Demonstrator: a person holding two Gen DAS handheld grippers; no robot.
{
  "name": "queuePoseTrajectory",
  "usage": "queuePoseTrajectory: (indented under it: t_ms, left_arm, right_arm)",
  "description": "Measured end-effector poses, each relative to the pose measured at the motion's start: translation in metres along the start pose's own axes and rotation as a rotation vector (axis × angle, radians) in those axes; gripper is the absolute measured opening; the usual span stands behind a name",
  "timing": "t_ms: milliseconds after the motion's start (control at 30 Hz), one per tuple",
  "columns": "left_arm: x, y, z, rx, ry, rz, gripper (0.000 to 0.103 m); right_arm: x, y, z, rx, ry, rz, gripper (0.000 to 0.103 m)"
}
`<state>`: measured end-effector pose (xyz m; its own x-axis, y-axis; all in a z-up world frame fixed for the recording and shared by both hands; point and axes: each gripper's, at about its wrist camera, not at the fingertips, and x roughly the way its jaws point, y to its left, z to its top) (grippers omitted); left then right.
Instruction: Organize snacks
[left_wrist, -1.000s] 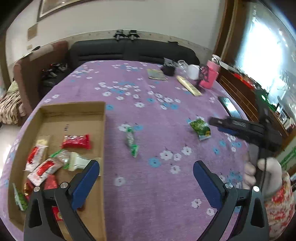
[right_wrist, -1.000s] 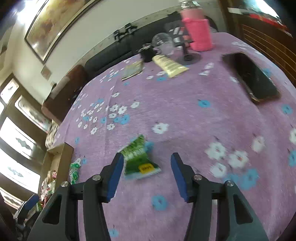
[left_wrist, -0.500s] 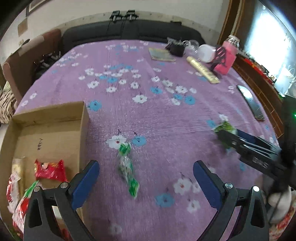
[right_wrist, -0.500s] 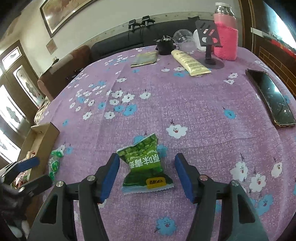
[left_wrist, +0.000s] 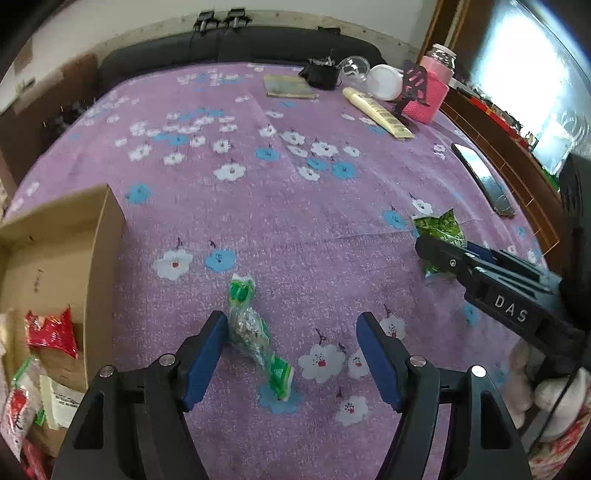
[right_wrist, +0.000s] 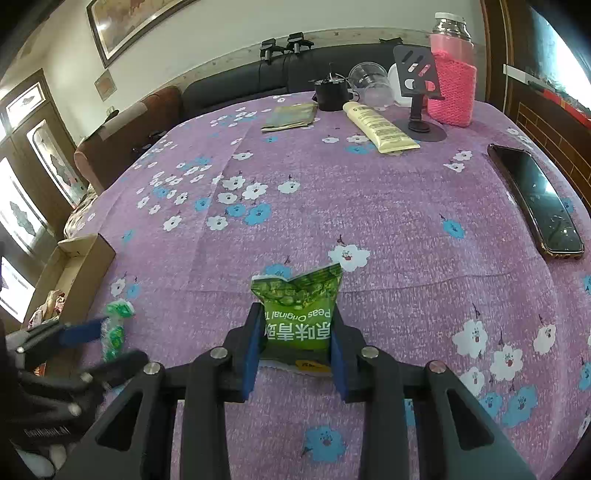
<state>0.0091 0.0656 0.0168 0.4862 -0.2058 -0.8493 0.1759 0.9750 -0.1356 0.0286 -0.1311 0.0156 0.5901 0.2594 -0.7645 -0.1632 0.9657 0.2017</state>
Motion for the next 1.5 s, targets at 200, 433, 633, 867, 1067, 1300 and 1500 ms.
queuePoseTrajectory:
  t_ms: [200,433,633,867,1067,1300,1500]
  left_arm:
    - [0.006,-0.016,-0.008,0.053,-0.021,0.071,0.098]
    - [0.010,-0.014,-0.010,0.034,-0.042,0.125,0.103]
    - [0.010,-0.014,-0.010,0.025,-0.048,0.133,0.103]
    - [0.010,-0.014,-0.010,0.024,-0.048,0.133,0.103]
    - [0.010,-0.014,-0.010,0.025,-0.048,0.133,0.103]
    - [0.011,-0.014,-0.010,0.025,-0.049,0.132,0.103]
    - [0.011,-0.015,-0.011,0.025,-0.049,0.133,0.103]
  right_arm:
    - [0.000,-0.003,-0.001,0.010,-0.006,0.017,0.031]
    - [0.000,-0.004,-0.002,0.012,-0.013,0.020,0.031]
    - [0.000,-0.003,-0.002,0.008,-0.016,0.016,0.032]
    - [0.000,-0.003,-0.002,0.007,-0.017,0.016,0.033]
    - [0.000,-0.003,-0.003,0.007,-0.018,0.016,0.034]
    - [0.000,-0.002,-0.002,0.003,-0.019,0.018,0.035]
    - [0.000,-0.003,-0.002,0.009,-0.021,0.028,0.035]
